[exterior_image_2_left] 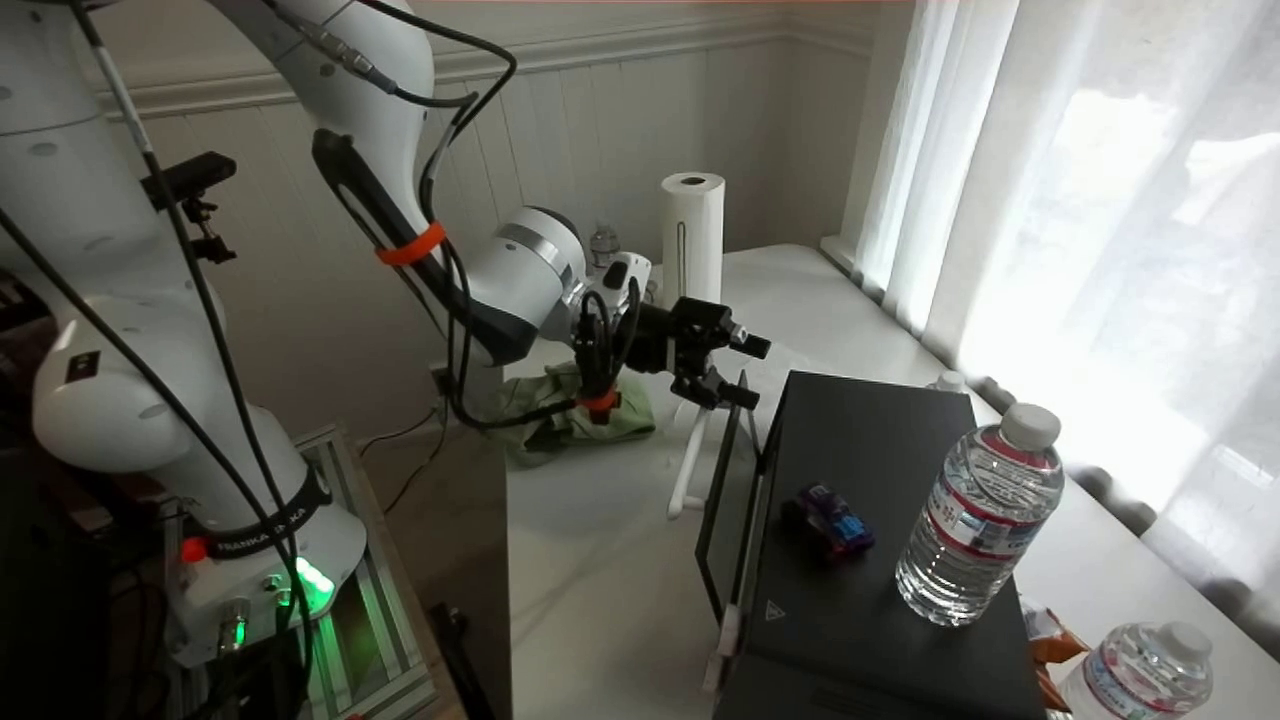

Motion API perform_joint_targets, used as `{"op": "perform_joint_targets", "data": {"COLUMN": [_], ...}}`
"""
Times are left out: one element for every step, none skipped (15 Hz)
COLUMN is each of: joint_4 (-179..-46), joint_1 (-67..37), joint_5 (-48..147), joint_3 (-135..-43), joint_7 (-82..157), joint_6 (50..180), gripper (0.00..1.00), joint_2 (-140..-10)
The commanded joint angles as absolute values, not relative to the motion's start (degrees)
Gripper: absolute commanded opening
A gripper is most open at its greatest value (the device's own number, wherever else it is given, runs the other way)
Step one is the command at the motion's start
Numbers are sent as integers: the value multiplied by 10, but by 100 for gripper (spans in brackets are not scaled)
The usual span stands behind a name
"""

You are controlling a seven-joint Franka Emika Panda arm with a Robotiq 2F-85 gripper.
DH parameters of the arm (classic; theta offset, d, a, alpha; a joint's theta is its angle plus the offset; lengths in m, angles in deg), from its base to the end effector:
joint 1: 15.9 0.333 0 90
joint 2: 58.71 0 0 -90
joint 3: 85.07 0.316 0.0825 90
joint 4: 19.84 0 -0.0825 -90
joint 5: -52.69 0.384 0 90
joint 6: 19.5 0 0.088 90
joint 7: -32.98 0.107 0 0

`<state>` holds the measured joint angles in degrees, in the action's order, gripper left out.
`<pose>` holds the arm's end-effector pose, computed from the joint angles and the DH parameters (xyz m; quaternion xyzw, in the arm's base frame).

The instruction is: Close the oven door

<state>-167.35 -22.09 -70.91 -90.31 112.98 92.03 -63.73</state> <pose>0.4290 -0.1444 0.2482 0.7291 0.0966 0.2313 0.6369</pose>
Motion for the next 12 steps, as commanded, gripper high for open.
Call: {"op": "perform_joint_targets", "data": {"joint_4": [-1716, -1725, -1731, -1739, -1746, -1756, -1770, -1785, -1804, -1818, -1789, -1777], "joint_1": [-203, -198, -194, -190, -187, -185, -184, -183, -181, -180, -179, -178], "joint_5": [-735, -729, -724, -703, -684, -664, -639, -617, -601, -579, -550, -523], "joint_3": [-882, -877, -873, -870, -867, -867, -867, -868, -870, -873, -878, -884], "joint_7": [1161, 1160, 1155, 1142, 1130, 1114, 1091, 1067, 1042, 1015, 978, 945], "joint_6": [885, 878, 871, 878, 885, 904, 928, 964, 1004, 1037, 1076, 1105], "gripper": [100, 100, 100, 100, 100, 100, 100, 100, 100, 100, 100, 100], "joint_2": [-593, -584, -577, -567, -559, -545, -525, -502, -474, -452, -465, -464]}}
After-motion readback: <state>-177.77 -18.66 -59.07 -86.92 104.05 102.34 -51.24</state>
